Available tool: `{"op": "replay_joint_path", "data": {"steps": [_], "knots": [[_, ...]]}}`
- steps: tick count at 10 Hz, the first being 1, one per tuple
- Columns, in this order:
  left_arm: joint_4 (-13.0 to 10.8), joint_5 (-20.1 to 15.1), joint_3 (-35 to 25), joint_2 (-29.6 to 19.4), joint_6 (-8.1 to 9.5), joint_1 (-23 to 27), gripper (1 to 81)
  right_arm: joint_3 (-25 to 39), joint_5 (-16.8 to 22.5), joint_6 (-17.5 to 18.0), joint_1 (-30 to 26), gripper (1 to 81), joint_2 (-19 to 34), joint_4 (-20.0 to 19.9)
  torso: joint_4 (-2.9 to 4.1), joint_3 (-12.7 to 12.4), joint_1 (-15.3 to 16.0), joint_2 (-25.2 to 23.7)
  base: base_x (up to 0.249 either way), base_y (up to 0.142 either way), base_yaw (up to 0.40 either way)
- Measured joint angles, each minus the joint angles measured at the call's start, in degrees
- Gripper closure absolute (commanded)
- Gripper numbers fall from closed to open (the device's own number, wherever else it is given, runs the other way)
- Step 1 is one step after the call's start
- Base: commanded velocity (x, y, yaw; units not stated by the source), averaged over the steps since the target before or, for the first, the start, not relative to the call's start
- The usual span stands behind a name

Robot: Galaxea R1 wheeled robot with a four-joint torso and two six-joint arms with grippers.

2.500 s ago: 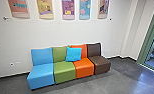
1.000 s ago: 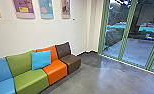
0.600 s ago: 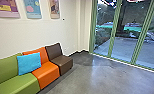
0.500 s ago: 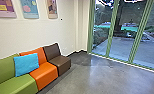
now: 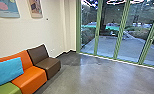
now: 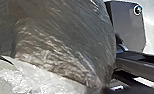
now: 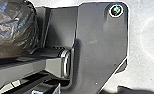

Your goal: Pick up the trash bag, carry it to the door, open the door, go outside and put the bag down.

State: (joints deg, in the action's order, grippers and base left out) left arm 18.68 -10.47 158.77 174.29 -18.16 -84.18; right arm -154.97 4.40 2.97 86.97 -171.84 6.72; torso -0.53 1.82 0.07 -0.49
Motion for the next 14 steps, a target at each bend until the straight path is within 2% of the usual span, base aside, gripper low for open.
{"op": "replay_joint_path", "data": {"steps": [14], "knots": [[-0.9,0.0,0.0,0.0,-0.02,0.0,81.1,-0.2,0.0,0.0,0.0,1.0,-0.2,0.4,0.00,0.0,0.0,0.0,0.000,0.000,-0.345]]}}
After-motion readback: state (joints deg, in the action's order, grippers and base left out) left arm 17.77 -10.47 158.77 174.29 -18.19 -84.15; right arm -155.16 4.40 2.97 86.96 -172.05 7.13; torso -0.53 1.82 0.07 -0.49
